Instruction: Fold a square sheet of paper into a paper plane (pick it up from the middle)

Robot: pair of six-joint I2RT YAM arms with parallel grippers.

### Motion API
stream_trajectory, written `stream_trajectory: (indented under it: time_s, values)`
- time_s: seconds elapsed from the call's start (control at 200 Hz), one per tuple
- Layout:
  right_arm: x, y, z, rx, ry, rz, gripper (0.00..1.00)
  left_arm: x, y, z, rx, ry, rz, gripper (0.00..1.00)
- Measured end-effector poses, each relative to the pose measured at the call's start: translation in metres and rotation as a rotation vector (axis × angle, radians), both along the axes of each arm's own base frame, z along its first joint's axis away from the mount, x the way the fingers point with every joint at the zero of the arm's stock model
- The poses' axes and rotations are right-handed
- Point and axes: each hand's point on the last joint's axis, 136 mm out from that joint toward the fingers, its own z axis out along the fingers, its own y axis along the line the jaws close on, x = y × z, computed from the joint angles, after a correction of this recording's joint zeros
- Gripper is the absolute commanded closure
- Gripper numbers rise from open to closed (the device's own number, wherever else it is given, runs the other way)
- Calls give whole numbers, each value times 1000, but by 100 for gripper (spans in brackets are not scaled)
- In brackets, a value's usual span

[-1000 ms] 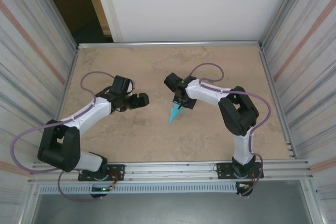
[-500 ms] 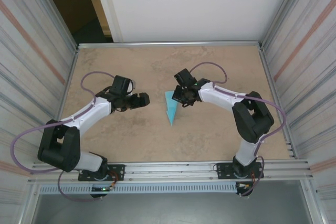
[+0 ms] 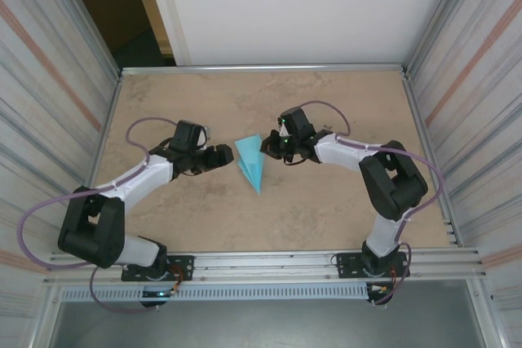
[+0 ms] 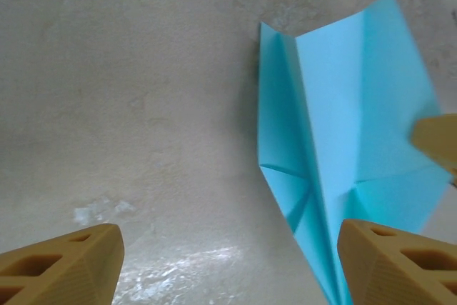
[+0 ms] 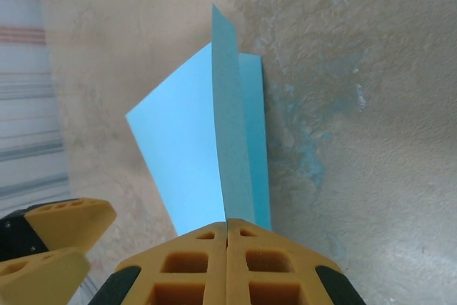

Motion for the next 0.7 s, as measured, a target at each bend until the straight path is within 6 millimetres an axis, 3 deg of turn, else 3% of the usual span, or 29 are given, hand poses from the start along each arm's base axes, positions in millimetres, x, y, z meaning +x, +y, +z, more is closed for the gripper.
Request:
stream_trajectory:
  time_s: [0.12,0.231,0.702]
  values:
    - [-1,-8,-22,17,48,-11,100,5,-10,7,-75,-5,3,39]
    - [-3,-14,-35,13,75,-23,100,7,-17,2,-103,17,5,45]
    - [-1,-32,-46,26,87,-49,96,-16,-48,-46,-115,166,-56,56]
